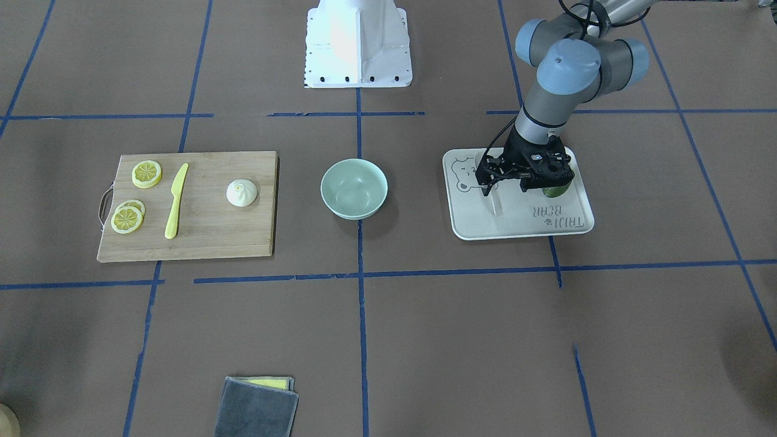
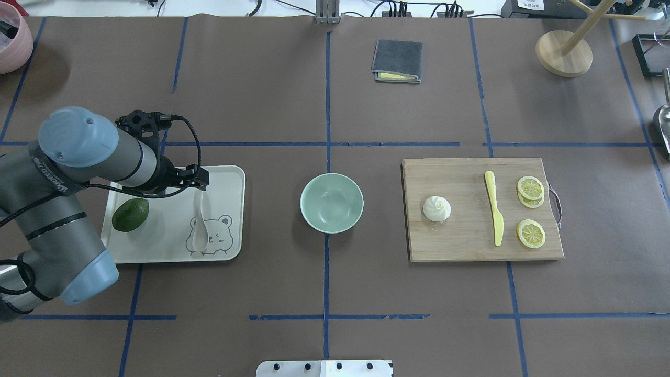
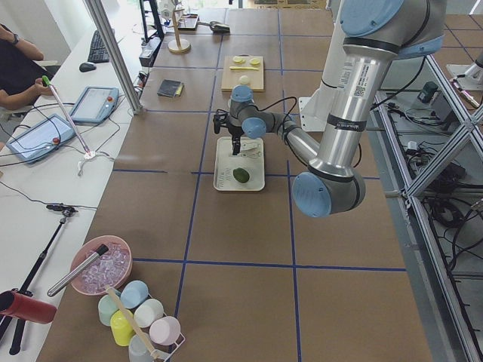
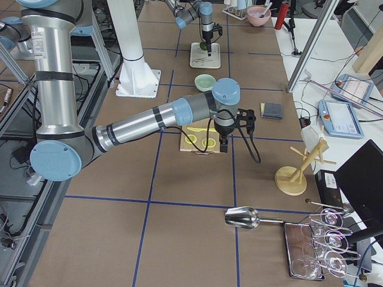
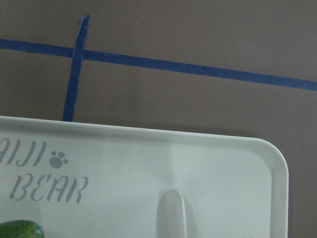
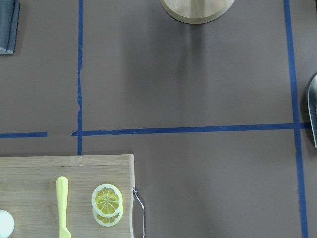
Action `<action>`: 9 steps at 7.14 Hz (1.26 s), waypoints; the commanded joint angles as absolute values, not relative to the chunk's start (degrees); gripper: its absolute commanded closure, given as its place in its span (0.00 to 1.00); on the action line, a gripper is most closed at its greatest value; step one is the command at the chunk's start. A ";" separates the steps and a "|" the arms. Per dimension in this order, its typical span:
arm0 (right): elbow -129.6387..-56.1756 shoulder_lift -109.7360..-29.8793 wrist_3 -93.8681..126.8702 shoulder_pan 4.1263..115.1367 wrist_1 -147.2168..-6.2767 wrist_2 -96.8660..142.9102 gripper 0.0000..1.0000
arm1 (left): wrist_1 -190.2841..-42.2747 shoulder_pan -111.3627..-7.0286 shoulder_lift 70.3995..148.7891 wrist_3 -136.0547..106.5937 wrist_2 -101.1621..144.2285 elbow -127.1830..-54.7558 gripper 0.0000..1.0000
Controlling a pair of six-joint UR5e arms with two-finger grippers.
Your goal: Put spoon and bun in bowl
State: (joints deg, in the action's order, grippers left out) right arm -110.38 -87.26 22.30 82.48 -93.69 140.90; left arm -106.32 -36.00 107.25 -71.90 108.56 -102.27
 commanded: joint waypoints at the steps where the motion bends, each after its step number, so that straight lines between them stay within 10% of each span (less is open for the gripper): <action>1: -111.44 -84.83 26.79 79.99 -93.78 141.06 0.00 | -106.35 -34.98 107.84 -71.98 108.02 -100.46 0.21; 7: -114.52 -81.74 37.60 72.35 -93.78 139.58 0.00 | -106.44 -33.14 107.84 -72.42 107.75 -99.40 0.48; 9: -114.61 -79.46 40.66 69.19 -93.78 137.39 0.00 | -106.44 -33.13 107.84 -73.56 107.75 -99.58 0.80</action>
